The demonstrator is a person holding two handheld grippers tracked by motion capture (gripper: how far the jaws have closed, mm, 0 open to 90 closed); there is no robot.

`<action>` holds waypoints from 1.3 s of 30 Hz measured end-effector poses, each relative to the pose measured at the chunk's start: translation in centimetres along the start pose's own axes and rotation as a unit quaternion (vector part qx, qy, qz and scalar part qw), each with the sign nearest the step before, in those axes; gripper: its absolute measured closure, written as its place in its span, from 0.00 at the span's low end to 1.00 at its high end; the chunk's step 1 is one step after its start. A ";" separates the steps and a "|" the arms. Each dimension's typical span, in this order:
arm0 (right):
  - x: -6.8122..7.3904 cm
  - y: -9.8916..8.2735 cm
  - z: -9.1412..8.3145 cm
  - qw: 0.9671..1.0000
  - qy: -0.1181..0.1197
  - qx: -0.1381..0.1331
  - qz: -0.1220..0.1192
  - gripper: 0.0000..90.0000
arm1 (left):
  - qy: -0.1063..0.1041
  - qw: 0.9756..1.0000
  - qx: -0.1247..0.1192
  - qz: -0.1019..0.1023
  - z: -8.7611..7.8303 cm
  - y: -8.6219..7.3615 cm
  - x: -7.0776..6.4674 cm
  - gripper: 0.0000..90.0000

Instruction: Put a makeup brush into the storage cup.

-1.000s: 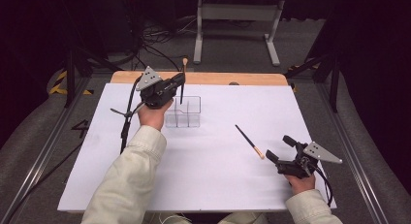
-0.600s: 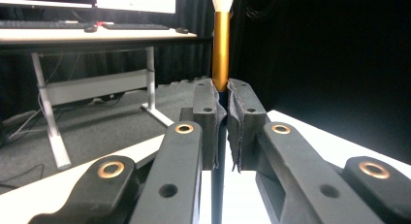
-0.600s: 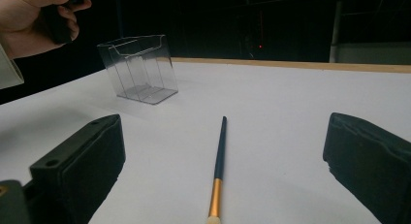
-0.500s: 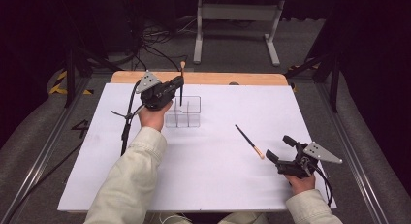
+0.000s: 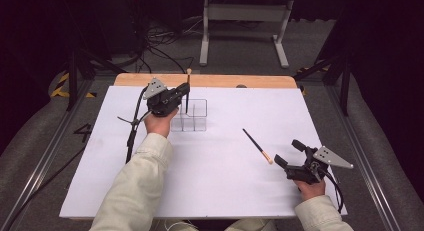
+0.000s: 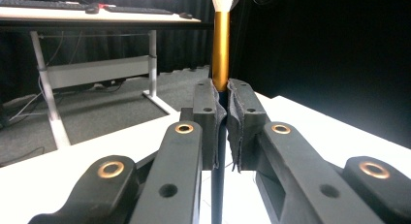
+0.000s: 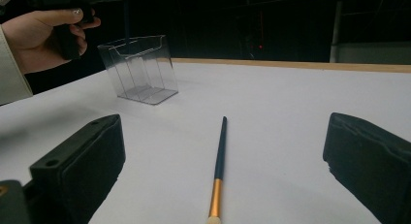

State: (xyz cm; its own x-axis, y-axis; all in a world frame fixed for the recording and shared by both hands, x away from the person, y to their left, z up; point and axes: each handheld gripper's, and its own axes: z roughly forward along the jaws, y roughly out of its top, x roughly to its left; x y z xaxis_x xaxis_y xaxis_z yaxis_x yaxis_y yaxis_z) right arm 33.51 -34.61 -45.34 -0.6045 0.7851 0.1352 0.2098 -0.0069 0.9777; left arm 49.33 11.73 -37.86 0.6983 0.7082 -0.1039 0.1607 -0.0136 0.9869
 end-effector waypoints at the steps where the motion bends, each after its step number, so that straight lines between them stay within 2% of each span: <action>1: 0.0 0.0 0.0 1.000 0.000 -0.001 0.000 0.02 | -0.001 1.000 0.004 -0.001 0.0 -0.1 0.0 0.92; 25: 0.0 0.0 0.0 1.000 0.000 0.000 0.001 0.02 | -0.008 1.000 0.021 -0.020 0.0 -1.3 0.2 0.91; 26: 0.0 0.0 0.0 1.000 0.000 0.000 0.002 0.02 | -0.018 0.999 0.017 -0.028 -0.1 -1.2 0.3 0.79; 27: 0.0 0.0 0.0 1.000 0.000 0.000 0.002 0.02 | -0.018 0.999 0.017 -0.028 -0.1 -1.2 0.3 0.69; 28: 0.0 0.0 0.0 1.000 0.000 0.000 0.002 0.02 | -0.023 0.999 0.014 -0.032 -0.2 -1.1 0.4 0.69; 29: 0.0 0.0 0.0 1.000 0.000 -0.001 0.002 0.02 | -0.025 0.999 0.017 -0.037 -0.4 -1.0 0.4 0.59; 31: 0.0 0.0 0.0 1.000 0.000 -0.001 0.002 0.02 | -0.028 0.999 0.023 -0.040 -0.9 -0.8 0.4 0.47; 33: 0.0 0.0 0.0 1.000 0.000 -0.001 0.001 0.02 | -0.034 0.998 0.030 -0.039 -1.7 -0.4 0.5 0.39; 39: 0.0 0.0 0.0 1.000 -0.001 -0.001 0.001 0.02 | -0.061 0.996 0.038 -0.044 -4.2 0.2 0.3 0.29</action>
State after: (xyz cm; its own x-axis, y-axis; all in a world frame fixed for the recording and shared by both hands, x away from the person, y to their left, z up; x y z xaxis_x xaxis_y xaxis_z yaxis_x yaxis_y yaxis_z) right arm 33.52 -34.63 -45.34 -0.6022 0.7863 0.1377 0.2094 -0.0109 0.9778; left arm 46.60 14.88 -37.13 0.7582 0.6176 -0.2091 0.2748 -0.0119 0.9614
